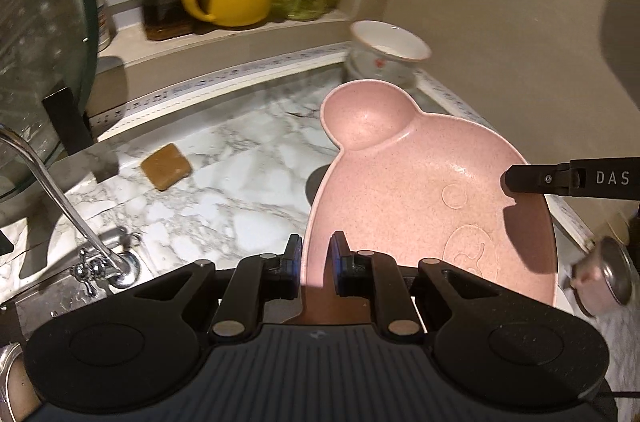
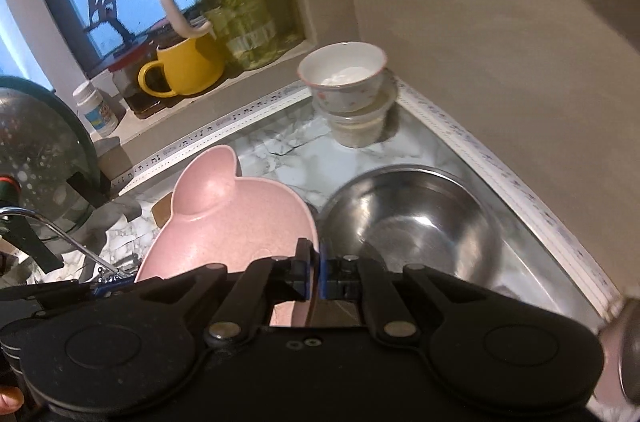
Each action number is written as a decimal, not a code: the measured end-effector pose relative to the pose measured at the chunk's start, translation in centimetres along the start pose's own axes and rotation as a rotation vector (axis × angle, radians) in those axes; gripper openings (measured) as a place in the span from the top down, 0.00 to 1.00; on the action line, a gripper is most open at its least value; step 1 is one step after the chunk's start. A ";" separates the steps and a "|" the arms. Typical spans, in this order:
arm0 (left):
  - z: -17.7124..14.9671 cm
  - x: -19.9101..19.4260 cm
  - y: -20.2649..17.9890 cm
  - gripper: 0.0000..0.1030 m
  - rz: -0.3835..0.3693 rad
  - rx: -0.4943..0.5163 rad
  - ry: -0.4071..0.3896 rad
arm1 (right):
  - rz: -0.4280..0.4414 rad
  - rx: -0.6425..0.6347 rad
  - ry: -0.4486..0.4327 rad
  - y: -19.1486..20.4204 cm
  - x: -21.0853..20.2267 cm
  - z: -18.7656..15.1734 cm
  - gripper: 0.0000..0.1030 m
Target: Organize plates and bowls
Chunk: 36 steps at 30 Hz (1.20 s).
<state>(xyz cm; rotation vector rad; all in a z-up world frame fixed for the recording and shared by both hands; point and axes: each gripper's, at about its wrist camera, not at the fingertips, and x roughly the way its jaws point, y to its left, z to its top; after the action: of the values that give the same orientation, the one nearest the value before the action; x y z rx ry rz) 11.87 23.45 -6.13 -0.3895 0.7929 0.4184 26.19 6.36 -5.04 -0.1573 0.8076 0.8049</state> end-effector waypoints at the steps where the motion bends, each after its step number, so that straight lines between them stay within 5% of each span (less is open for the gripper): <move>1: -0.2 -0.4 -0.5 0.87 -0.009 0.018 0.000 | -0.004 0.008 -0.005 -0.3 -0.7 -0.4 0.95; 21: -4.2 -1.7 -12.2 0.87 -0.173 0.295 0.063 | -0.127 0.266 -0.080 -10.6 -10.2 -9.2 0.96; 36: -6.2 3.0 -17.9 0.86 -0.189 0.466 0.152 | -0.138 0.444 -0.033 -16.4 -9.4 -15.2 0.96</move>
<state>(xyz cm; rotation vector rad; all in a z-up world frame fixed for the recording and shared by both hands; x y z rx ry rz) 18.89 5.90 -9.16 -0.0580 0.9629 0.0204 24.73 -16.91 -11.83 0.1940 0.9147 0.4823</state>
